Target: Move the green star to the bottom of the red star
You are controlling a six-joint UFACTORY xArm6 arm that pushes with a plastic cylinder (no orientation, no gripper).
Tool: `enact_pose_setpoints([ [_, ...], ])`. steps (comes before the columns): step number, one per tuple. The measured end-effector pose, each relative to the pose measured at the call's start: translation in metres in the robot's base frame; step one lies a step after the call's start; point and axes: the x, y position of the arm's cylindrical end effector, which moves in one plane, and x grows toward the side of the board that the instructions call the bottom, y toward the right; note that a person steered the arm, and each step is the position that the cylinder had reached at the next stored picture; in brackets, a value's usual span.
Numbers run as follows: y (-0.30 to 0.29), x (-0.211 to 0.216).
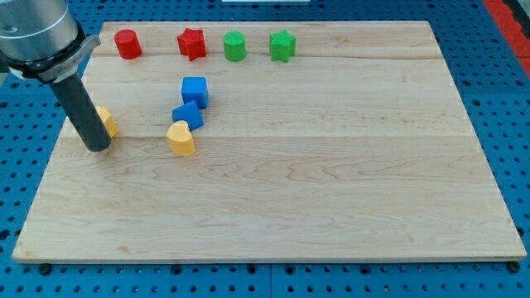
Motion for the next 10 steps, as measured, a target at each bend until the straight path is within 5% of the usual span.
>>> enact_pose_setpoints([
  [1,0.025,0.040],
  [4,0.099,0.028],
  [5,0.099,0.040],
  [6,0.161,0.066],
  [8,0.333,-0.071],
  [10,0.335,-0.231],
])
